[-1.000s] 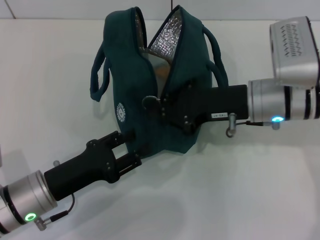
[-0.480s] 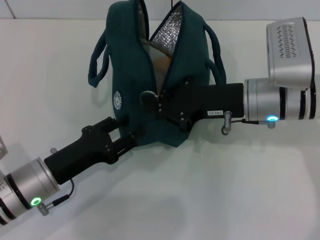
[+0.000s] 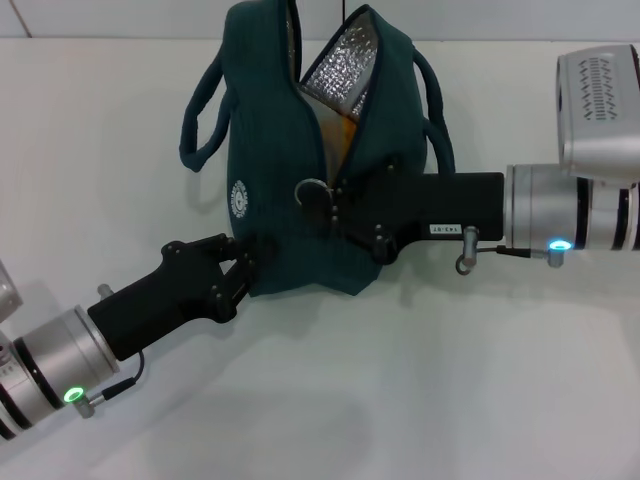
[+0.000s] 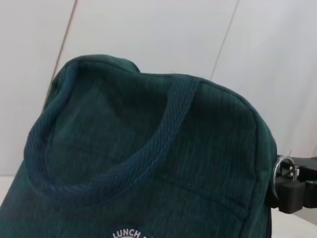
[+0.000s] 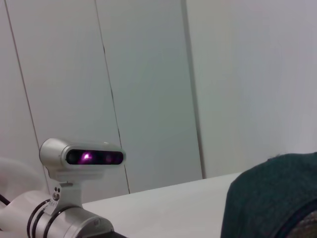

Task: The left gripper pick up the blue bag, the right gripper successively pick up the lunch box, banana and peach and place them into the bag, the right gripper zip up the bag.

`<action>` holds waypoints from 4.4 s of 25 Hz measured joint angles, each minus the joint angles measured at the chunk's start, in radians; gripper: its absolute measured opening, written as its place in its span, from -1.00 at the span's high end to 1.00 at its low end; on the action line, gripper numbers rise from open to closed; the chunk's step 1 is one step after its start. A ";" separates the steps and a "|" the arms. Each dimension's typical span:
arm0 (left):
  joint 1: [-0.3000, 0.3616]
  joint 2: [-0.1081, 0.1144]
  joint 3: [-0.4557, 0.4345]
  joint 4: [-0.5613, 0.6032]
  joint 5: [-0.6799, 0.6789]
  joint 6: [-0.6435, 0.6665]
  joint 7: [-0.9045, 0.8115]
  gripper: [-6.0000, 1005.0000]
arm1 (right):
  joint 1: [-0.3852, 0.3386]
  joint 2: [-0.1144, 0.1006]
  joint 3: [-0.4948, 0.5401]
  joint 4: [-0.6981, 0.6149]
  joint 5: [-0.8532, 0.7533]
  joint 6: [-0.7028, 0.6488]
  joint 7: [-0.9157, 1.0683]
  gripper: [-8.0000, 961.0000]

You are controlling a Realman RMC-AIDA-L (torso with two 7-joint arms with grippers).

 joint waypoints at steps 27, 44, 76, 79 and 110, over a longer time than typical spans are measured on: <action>-0.036 -0.011 -0.003 0.000 0.075 -0.008 0.115 0.97 | -0.102 0.005 0.136 0.078 0.210 -0.145 -0.202 0.92; -0.038 -0.021 -0.008 0.000 0.055 0.114 0.100 0.91 | -0.100 0.005 -0.017 0.164 0.501 -0.146 -0.345 0.92; -0.102 -0.033 -0.003 -0.080 -0.096 0.087 0.112 -0.16 | -0.061 0.005 -0.174 0.149 0.580 -0.118 -0.347 0.92; -0.103 -0.033 -0.003 -0.080 -0.099 0.084 0.112 -0.16 | -0.061 0.005 -0.174 0.149 0.580 -0.118 -0.347 0.92; -0.079 -0.026 -0.002 -0.078 -0.080 0.137 0.157 0.87 | -0.077 0.005 -0.190 0.147 0.589 -0.137 -0.348 0.92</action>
